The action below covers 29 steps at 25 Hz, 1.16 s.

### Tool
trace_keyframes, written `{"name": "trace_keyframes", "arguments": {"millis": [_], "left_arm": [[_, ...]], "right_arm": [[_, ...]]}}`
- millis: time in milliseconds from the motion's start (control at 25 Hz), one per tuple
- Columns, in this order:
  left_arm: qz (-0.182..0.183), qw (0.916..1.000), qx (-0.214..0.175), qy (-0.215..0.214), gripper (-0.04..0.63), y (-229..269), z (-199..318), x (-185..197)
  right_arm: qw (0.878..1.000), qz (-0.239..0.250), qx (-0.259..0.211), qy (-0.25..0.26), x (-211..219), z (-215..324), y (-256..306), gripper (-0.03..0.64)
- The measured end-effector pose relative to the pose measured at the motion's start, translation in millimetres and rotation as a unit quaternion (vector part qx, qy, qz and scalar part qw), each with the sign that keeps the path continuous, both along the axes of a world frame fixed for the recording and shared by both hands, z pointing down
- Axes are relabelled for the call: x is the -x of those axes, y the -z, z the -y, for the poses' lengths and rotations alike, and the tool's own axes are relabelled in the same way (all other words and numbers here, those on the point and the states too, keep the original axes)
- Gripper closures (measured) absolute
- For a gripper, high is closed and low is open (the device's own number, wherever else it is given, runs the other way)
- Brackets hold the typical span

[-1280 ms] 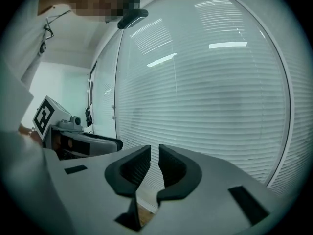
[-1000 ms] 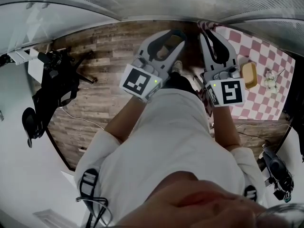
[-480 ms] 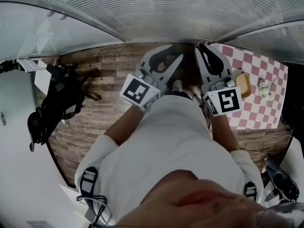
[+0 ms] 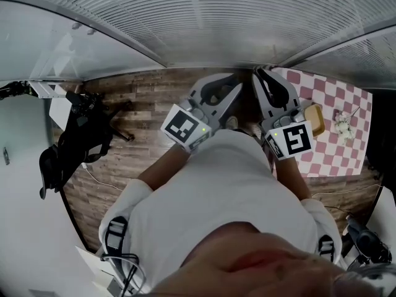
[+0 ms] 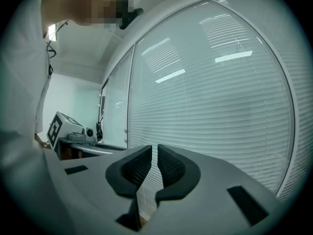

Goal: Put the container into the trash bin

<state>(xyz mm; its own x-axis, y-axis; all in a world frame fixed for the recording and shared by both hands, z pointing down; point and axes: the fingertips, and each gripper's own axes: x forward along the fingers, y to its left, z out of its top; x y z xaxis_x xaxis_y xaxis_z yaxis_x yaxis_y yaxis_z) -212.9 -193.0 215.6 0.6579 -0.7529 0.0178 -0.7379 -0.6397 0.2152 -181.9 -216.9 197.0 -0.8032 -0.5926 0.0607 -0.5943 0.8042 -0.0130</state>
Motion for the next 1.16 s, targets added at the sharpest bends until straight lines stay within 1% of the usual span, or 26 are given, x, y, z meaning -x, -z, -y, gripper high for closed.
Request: {"name": "trace_keyframes", "arguments": {"millis": [280,520,1160], "left_arm": [[0.003,1.0,-0.007,0.006,0.518,7,5,3],[0.004,0.9999,-0.01,0.012,0.518,8,8,6],[0.002,0.9998,-0.013,0.014,0.52,10,8,11]], "right_arm": [[1.0,-0.001,-0.004,0.0,-1,1,4,0.574],[1.0,-0.004,-0.005,0.001,-1,2,4,0.574],[1.0,-0.008,-0.007,0.007,6,2,8,0.574]]}}
